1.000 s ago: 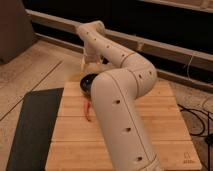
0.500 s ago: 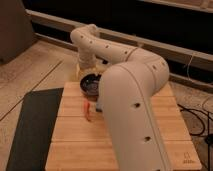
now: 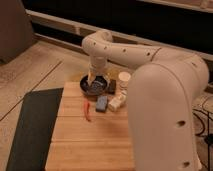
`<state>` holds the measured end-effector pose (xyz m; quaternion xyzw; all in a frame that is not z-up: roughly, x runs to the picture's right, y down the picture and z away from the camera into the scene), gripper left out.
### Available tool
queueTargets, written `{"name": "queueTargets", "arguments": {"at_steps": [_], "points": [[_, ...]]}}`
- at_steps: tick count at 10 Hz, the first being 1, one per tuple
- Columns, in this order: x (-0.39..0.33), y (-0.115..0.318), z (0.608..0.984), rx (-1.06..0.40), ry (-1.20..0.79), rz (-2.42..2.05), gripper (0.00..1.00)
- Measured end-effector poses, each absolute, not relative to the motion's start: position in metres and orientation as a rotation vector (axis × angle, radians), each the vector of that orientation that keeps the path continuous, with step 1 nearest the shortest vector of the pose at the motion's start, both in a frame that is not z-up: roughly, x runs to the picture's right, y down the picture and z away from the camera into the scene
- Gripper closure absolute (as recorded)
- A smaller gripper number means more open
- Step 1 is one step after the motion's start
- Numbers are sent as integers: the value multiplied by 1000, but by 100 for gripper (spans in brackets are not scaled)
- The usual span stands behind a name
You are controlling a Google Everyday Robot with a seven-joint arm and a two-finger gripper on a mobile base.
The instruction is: Move the arm in a circular motion
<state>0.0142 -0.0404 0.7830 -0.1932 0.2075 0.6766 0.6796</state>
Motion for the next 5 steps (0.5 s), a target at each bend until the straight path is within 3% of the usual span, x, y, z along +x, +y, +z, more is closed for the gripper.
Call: {"name": "queueTargets", "arguments": {"at_steps": [5], "points": [[99, -88, 806, -280, 594, 1649, 35]]}}
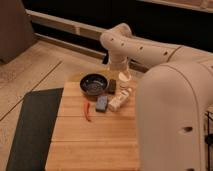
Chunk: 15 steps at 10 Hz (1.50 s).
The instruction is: Move the arm in a circular motion
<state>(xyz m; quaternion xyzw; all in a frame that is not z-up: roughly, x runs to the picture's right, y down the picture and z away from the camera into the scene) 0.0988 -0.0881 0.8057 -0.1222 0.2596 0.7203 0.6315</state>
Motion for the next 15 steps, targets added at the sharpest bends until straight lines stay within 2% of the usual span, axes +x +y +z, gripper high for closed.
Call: {"name": "queueTargets", "arguments": {"at_steps": [3, 7, 9, 12, 15], "points": [[68, -116, 854, -334, 599, 1565, 35], [-14, -128, 882, -449, 532, 1397, 35], [-61, -122, 879, -525, 475, 1305, 35], [-115, -102, 850, -628, 383, 1203, 35], [-130, -75, 814, -665, 320, 1191, 35]]}}
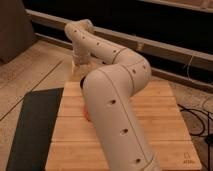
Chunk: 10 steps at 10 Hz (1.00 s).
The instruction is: Move the arm in a circular motion
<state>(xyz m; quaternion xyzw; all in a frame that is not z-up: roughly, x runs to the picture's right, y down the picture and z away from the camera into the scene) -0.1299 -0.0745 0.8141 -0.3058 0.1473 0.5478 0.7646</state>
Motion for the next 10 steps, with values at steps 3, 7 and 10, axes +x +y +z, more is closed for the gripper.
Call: {"name": "queueTargets", "arguments": {"at_steps": [3, 7, 10], "points": [[-95, -36, 793, -656, 355, 1267, 35], [1, -26, 782, -553, 448, 1475, 35], [62, -59, 788, -427, 501, 1576, 35]]}}
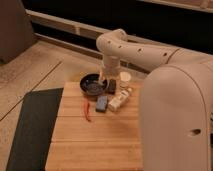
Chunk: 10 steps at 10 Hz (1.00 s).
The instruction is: Move the arm in a circular motion
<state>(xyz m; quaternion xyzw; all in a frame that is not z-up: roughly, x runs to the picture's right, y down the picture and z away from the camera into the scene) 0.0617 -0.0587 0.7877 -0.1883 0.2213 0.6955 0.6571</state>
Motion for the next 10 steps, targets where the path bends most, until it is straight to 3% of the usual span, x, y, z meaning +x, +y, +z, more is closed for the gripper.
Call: {"name": "queueTargets", "arguments": {"at_steps": [4, 7, 10], "points": [[82, -115, 835, -333, 553, 1548, 35], [32, -141, 864, -374, 509, 1447, 35], [-50, -132, 869, -485, 442, 1277, 35]]}}
